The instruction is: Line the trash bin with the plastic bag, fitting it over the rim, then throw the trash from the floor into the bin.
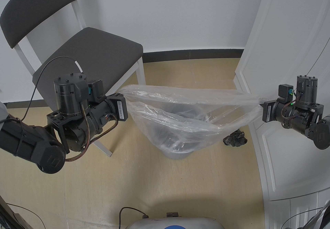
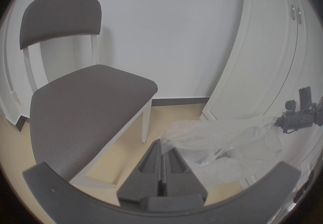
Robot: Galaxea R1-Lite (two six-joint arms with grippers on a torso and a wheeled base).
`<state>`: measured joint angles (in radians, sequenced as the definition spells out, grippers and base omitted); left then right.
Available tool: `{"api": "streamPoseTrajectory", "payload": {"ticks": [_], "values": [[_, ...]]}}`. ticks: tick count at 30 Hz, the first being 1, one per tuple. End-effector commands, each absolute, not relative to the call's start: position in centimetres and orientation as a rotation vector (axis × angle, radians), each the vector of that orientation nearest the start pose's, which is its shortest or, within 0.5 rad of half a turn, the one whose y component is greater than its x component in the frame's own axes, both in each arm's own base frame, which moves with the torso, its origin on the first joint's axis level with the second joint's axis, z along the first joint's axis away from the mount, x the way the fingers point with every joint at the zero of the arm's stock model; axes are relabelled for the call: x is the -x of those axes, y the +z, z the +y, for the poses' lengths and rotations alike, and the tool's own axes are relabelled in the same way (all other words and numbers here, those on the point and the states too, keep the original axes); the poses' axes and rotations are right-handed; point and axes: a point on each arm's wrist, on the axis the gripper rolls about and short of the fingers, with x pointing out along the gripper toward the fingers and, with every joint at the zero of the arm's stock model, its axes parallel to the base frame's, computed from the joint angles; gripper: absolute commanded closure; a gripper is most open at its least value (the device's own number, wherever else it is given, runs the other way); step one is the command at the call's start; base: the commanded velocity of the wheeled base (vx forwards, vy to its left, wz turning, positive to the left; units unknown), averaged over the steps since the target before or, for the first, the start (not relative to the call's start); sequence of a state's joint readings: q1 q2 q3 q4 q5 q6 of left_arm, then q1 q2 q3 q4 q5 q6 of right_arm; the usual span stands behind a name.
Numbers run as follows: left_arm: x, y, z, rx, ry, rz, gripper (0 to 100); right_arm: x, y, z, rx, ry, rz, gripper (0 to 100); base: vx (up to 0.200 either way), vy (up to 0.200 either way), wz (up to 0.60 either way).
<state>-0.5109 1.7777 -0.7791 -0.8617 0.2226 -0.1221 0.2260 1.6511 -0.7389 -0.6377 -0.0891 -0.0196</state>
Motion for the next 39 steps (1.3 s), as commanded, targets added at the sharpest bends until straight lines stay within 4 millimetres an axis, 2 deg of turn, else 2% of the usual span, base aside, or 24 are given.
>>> {"api": "streamPoseTrajectory", "payload": {"ticks": [1, 8, 16, 23, 28, 34, 39], "values": [[-28.5, 17.9, -15.0, 0.081, -0.272, 0.126, 100, -28.4, 17.9, 6.2, 0.06, 0.134, 0.255, 100, 0.0, 0.0, 0.0], [-29.1, 18.3, -14.0, 0.073, -0.247, 0.109, 100, -29.2, 17.7, 5.7, 0.058, 0.112, 0.26, 100, 0.0, 0.0, 0.0], [-29.2, 18.4, -14.7, 0.08, -0.297, 0.084, 100, -29.6, 18.1, 6.4, 0.041, 0.14, 0.187, 100, 0.0, 0.0, 0.0], [-30.0, 17.5, -16.5, 0.12, -0.341, -0.024, 100, -30.6, 17.7, 8.6, 0.0, 0.198, 0.028, 100, 0.0, 0.0, 0.0], [-29.3, 17.1, -17.7, 0.13, -0.383, -0.037, 100, -31.3, 16.8, 9.8, -0.018, 0.221, -0.026, 100, 0.0, 0.0, 0.0], [-28.5, 17.1, -18.8, 0.136, -0.422, -0.04, 100, -30.9, 16.5, 11.0, -0.023, 0.259, -0.031, 100, 0.0, 0.0, 0.0], [-27.7, 17.2, -19.7, 0.148, -0.46, -0.052, 100, -30.1, 17.0, 12.8, -0.082, 0.313, -0.059, 100, 0.0, 0.0, 0.0]]}}
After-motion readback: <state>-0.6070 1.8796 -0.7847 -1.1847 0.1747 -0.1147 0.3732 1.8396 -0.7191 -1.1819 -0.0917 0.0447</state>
